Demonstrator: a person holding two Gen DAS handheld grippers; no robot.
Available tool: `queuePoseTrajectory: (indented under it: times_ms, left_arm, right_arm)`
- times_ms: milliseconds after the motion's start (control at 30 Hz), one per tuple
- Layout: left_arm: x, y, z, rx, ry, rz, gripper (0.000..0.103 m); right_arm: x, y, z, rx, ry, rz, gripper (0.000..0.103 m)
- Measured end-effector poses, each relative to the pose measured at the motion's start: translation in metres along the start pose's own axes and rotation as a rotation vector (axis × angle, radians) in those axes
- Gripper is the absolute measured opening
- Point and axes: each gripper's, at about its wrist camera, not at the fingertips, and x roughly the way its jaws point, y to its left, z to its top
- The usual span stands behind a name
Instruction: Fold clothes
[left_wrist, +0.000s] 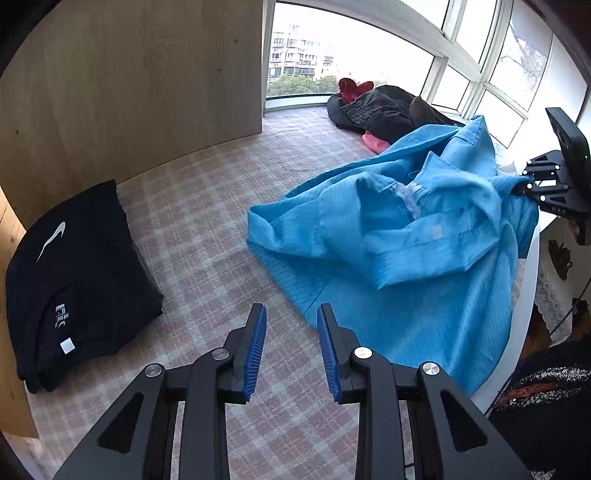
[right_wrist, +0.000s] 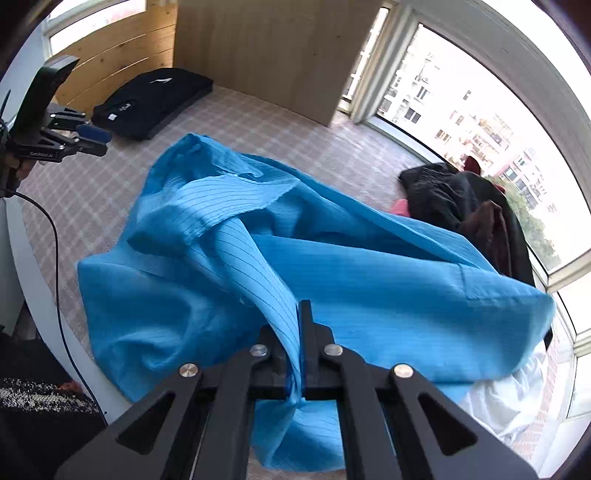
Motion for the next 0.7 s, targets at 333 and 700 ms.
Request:
queuePoseTrajectory:
  times_ms: [333,700]
  left_arm:
    - [0.028,-0.063,0.094,0.518,-0.049,-0.059,0.04]
    - [0.125,-0.131,0.189,0.913,0.157,-0.272,0.05]
  right_arm:
    - [-0.029,-0.119,-0.097,0.336,0.095,-0.151,0.002]
    - [-0.007,-0.147,-0.152,0.523,0.142,-0.123,0.002]
